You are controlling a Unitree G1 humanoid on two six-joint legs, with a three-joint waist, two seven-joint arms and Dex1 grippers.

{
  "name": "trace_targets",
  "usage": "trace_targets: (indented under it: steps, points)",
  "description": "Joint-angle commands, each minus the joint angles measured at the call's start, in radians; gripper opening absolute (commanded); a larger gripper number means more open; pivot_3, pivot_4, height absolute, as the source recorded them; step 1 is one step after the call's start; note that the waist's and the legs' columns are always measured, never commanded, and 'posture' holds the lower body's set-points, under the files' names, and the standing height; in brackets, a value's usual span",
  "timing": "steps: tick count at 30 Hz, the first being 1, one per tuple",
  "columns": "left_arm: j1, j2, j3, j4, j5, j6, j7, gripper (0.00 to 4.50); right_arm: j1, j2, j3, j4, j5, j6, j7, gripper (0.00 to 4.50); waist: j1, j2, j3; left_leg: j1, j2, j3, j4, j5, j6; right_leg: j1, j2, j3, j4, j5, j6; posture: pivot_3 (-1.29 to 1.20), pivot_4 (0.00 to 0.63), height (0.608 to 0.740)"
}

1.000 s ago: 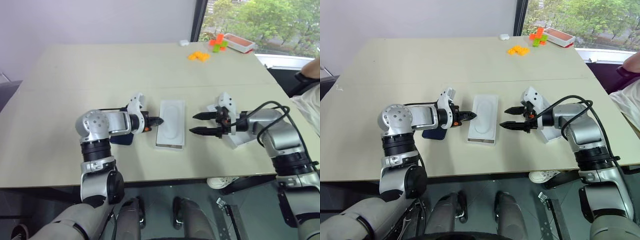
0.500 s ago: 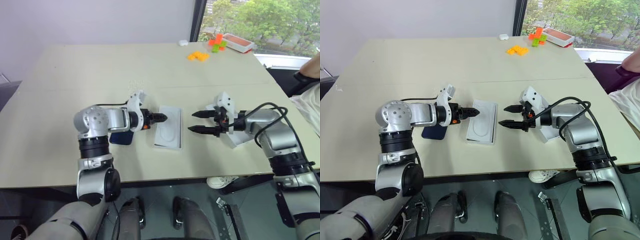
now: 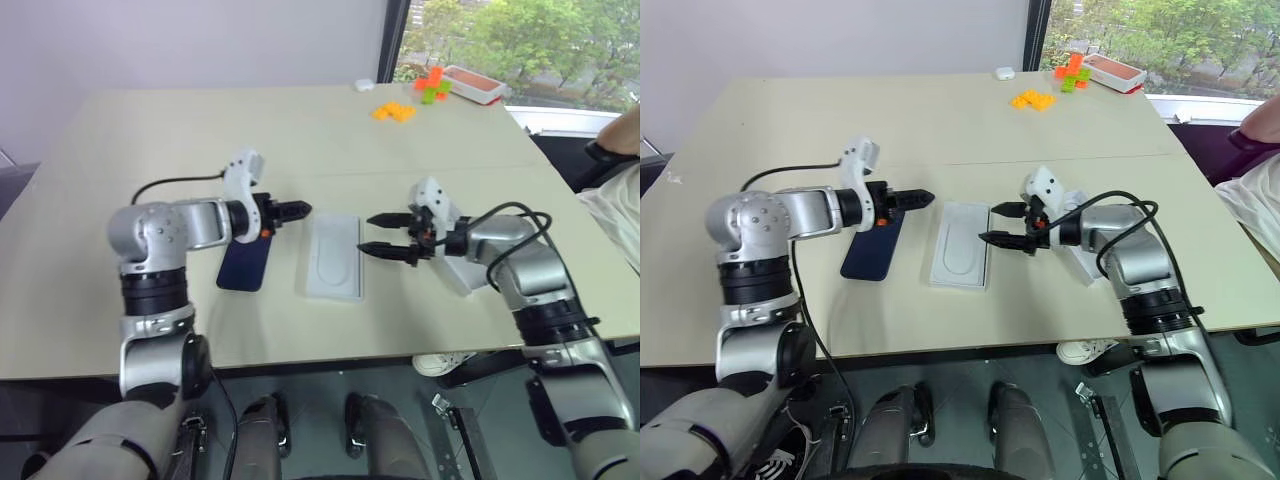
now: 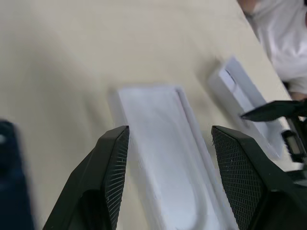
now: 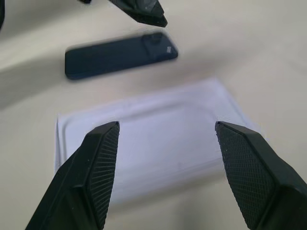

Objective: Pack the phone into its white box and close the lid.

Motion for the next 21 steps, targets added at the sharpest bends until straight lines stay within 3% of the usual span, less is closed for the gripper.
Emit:
trace_targets:
  steps: [1, 4, 6, 8, 12, 21]
  points:
    - [0.046, 0.089, -0.019, -0.059, 0.021, -0.125, -0.083, 2.86, -0.01, 0.019, 0.07, -0.05, -0.079, 0.011, -0.068, 3.33, 0.003, 0.0, 0.0, 0.0, 0.0, 0.0, 0.0, 0.0, 0.0, 0.0, 0.0, 0.0, 0.0, 0.0, 0.0, 0.0, 0.15, 0.74]
    - [0.089, 0.146, -0.017, -0.059, 0.026, -0.169, -0.111, 2.86, -0.029, 0.066, 0.112, -0.052, -0.12, 0.084, -0.148, 3.33, 0.006, 0.0, 0.0, -0.001, 0.0, 0.001, 0.0, 0.0, 0.0, 0.0, -0.001, 0.0, -0.001, 0.0, 0.0, 0.0, 0.15, 0.74]
    - [0.118, 0.165, -0.005, -0.074, 0.016, -0.2, -0.131, 2.89, -0.042, 0.119, 0.111, -0.07, -0.103, 0.167, -0.191, 2.81, 0.008, 0.0, 0.0, -0.002, 0.0, 0.001, 0.0, 0.0, 0.0, -0.001, -0.003, 0.0, -0.002, 0.0, -0.001, 0.0, 0.15, 0.74]
    - [0.159, 0.187, -0.018, -0.108, 0.03, -0.259, -0.158, 2.89, -0.05, 0.147, 0.134, -0.079, -0.124, 0.198, -0.221, 2.09, 0.008, 0.0, 0.0, -0.003, 0.0, 0.002, 0.0, 0.0, 0.0, -0.001, -0.004, 0.0, -0.002, 0.001, -0.001, 0.0, 0.15, 0.74]
    - [0.218, 0.213, -0.043, -0.156, 0.047, -0.322, -0.177, 2.89, -0.061, 0.139, 0.198, -0.057, -0.201, 0.173, -0.248, 0.06, 0.009, 0.0, 0.0, -0.004, 0.0, 0.003, -0.003, 0.0, 0.0, -0.003, -0.004, 0.0, -0.004, 0.001, -0.001, 0.0, 0.15, 0.74]
    - [0.224, 0.214, -0.042, -0.147, 0.041, -0.317, -0.151, 2.89, -0.05, 0.035, 0.315, -0.083, -0.291, 0.134, -0.136, 0.06, 0.006, 0.0, 0.0, -0.002, -0.001, 0.004, -0.006, 0.0, 0.0, -0.003, -0.002, 0.0, -0.004, 0.0, -0.001, 0.0, 0.15, 0.74]
